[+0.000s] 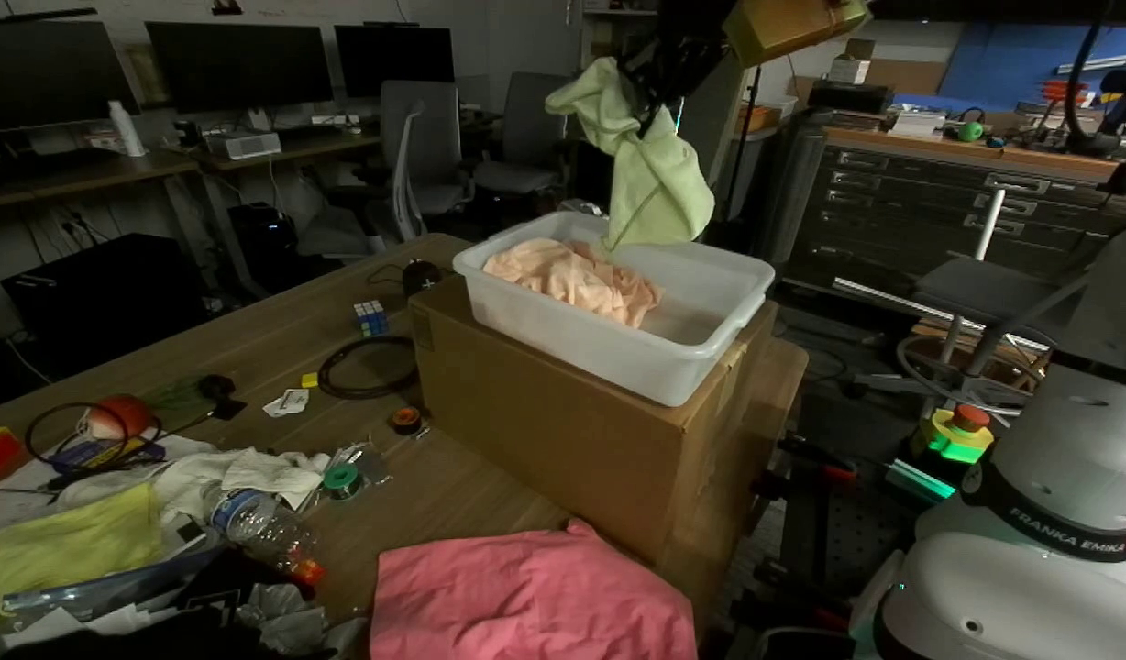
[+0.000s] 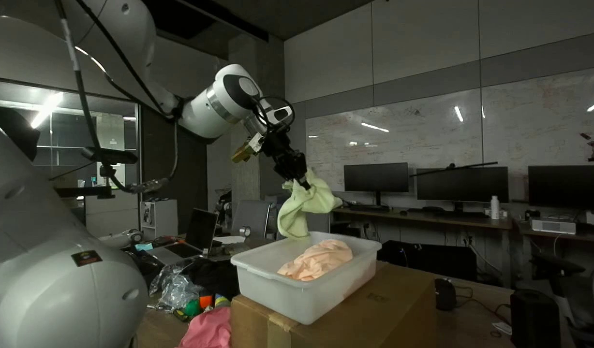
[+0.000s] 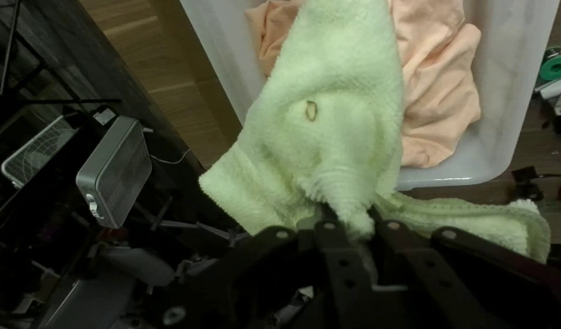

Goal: Take the t-shirts and towel out of the box and put them on the table

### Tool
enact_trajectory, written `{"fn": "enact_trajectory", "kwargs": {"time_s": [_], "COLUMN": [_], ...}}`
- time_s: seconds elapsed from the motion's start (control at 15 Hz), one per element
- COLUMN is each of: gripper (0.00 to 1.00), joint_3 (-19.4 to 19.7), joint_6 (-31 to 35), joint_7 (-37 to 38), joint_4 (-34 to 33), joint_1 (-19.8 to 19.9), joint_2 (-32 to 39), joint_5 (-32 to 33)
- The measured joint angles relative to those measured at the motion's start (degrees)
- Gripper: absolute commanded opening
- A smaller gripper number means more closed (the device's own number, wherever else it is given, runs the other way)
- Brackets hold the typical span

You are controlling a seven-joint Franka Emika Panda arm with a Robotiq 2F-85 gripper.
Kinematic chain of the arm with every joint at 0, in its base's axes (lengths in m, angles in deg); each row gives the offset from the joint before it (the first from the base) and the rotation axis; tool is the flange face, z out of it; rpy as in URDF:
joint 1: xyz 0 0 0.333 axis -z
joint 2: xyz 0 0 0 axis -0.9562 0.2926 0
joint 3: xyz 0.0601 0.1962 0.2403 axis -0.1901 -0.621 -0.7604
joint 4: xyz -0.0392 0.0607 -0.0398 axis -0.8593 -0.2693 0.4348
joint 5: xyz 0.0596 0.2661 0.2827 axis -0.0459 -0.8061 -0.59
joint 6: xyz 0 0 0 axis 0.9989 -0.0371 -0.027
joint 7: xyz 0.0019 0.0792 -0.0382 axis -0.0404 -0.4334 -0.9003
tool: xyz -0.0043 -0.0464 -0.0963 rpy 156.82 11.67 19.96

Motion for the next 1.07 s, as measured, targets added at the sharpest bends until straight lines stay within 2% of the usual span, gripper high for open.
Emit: {"fn": "enact_trajectory", "kwargs": {"time_s": [0.27,0.47,0.8,0.87,0.93,1.07], "gripper": [0.04,0.04,0.05,0.15,0.39,0.42], "joint_3": [-5.6,-8.4,-10.0,-10.0,-10.1,-10.2], "joint_6": [-3.5,-4.8,-5.1,-5.1,-5.2,-5.5], "joint_7": [-1.2,-5.1,-13.4,-15.3,-17.2,-21.4], "joint_4": [-2.0,-4.6,-9.1,-9.7,-10.1,-10.4], "joint_1": [-1.1,-5.5,-13.5,-15.0,-16.4,-19.0], "joint_2": [1.2,3.9,8.1,8.8,9.5,11.0], "joint_5": [-0.2,-2.6,-10.6,-12.3,-13.9,-16.6]}}
